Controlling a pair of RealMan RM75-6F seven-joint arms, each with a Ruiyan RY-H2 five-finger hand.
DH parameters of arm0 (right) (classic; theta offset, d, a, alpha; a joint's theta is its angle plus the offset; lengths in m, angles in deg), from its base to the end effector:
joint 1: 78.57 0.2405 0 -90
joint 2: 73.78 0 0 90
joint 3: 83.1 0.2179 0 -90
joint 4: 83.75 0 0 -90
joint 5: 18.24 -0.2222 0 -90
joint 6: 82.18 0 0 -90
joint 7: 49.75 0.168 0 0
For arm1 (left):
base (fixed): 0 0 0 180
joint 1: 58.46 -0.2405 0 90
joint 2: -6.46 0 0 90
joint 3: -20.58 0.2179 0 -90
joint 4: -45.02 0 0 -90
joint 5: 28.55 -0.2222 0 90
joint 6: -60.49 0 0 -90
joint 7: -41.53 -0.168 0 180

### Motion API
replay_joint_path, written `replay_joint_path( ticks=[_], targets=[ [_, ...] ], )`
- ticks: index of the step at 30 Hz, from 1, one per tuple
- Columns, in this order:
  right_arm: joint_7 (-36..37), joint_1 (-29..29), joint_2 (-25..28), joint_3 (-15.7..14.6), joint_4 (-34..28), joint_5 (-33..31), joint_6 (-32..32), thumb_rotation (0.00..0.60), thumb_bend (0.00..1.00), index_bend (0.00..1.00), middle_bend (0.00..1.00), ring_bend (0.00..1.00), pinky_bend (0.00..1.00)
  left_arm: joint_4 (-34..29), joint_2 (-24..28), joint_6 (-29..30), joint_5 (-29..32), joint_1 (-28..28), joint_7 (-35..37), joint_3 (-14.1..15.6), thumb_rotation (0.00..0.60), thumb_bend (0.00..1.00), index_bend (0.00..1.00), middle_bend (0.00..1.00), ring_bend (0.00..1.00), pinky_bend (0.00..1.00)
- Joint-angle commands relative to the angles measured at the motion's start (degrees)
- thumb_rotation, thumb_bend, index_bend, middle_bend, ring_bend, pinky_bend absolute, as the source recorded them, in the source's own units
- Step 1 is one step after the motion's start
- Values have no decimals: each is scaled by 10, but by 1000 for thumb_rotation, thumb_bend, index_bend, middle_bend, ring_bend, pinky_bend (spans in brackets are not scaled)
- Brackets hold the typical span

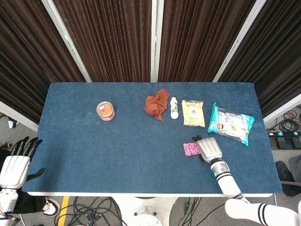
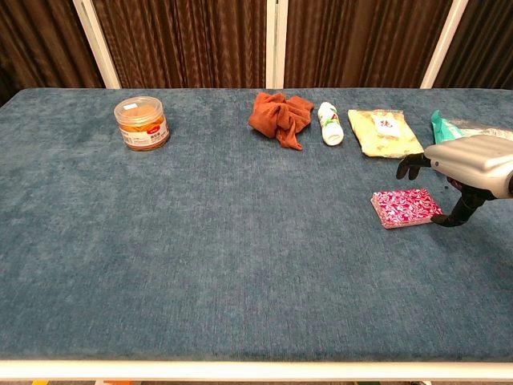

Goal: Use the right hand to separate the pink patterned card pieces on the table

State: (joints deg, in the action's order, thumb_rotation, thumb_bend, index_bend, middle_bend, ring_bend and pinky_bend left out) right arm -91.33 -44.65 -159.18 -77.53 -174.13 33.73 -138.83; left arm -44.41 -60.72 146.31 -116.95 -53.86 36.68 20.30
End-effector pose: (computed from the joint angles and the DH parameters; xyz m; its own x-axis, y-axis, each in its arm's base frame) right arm -0.1917 -0.2984 -0.0372 0.6387 -0.3761 0.6713 -0.7671 -0.2436 0.5934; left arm -0.2834 0.1920 0.1124 0.4745 0.0322 0.8797 0.8798 -0.0486 -0.4728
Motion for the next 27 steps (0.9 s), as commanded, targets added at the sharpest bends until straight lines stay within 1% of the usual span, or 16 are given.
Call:
replay_joint_path(
  ticks=[1, 15, 27],
  targets=[
    [-3, 5, -4, -1, 2, -8, -2, 600, 193, 228, 229, 861, 966, 3, -1, -2, 0, 1, -1, 0, 600, 150, 121, 88, 0, 106],
    [0, 21, -22, -12, 19, -30, 0, 600, 193, 228, 232, 860, 958, 8, 2, -4, 1, 1, 3, 0, 600, 150, 122, 89, 0, 106],
    [8, 28, -32, -17, 27, -28, -8, 600, 197, 228, 246, 861, 958, 15, 1, -5, 7, -1, 11, -2, 600, 151, 121, 89, 0, 106]
  ],
)
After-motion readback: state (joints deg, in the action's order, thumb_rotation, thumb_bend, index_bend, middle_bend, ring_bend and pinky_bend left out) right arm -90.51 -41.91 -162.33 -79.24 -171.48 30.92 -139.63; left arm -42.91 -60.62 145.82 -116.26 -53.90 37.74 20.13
